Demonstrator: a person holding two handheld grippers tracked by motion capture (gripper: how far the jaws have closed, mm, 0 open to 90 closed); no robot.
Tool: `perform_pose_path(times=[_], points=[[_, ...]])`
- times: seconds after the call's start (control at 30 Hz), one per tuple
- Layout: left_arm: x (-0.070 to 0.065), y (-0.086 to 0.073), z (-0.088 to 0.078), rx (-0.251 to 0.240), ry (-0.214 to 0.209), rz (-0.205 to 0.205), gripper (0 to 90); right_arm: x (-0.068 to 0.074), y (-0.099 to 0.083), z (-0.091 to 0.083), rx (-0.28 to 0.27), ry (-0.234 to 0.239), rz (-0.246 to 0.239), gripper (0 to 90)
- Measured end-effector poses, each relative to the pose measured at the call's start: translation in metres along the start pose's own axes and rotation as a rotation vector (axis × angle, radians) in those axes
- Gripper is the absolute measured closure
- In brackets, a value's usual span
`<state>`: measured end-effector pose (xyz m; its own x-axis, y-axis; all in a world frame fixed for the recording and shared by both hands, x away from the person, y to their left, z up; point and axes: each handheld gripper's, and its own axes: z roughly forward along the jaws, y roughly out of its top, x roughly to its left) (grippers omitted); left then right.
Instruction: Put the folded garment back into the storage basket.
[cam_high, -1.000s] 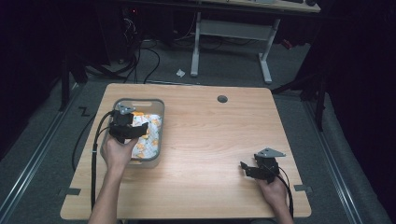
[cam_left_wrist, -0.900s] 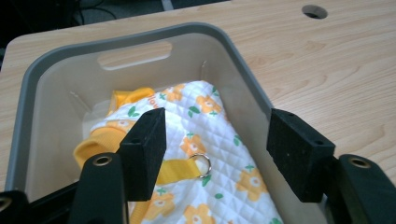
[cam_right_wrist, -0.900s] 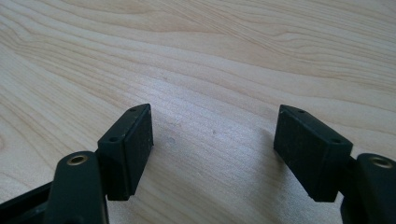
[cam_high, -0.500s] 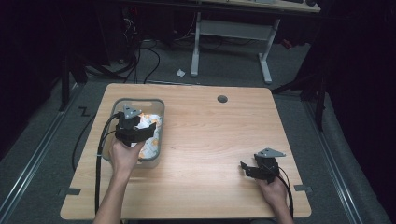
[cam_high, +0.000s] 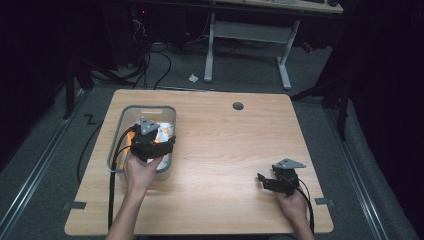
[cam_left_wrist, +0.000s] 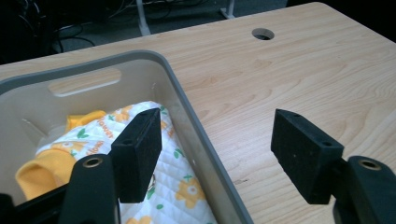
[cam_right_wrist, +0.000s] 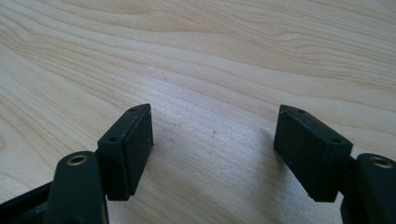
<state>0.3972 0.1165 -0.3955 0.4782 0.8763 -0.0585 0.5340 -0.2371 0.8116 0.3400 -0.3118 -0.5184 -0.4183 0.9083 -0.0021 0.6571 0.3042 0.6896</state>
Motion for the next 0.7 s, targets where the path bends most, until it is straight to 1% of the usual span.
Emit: perform_pose_path(times=[0.1, 0.2, 0.27, 0.33, 0.37, 0.5, 0.7], points=[[-0.004, -0.001, 0.000, -0.002, -0.019, -0.007, 33.7, 0.000, 0.000, 0.000, 0.000, 0.000, 0.000, 28.6], [-0.010, -0.003, 0.000, -0.002, -0.029, 0.002, 33.5, 0.000, 0.000, 0.000, 0.000, 0.000, -0.001, 28.6], [-0.013, -0.003, 0.001, 0.005, -0.033, 0.011, 33.3, 0.000, 0.000, 0.000, 0.000, 0.000, 0.000, 28.6], [-0.018, -0.004, 0.002, 0.010, -0.024, 0.032, 33.3, 0.000, 0.000, 0.000, 0.000, 0.000, 0.000, 28.6], [-0.019, -0.005, 0.002, 0.012, -0.026, 0.035, 33.3, 0.000, 0.000, 0.000, 0.000, 0.000, 0.000, 28.6], [-0.023, -0.006, 0.001, 0.008, -0.040, 0.027, 33.2, 0.000, 0.000, 0.000, 0.000, 0.000, -0.001, 28.6], [-0.030, -0.011, 0.003, 0.016, -0.061, 0.031, 33.0, 0.000, 0.000, 0.000, 0.000, 0.000, 0.000, 28.6]])
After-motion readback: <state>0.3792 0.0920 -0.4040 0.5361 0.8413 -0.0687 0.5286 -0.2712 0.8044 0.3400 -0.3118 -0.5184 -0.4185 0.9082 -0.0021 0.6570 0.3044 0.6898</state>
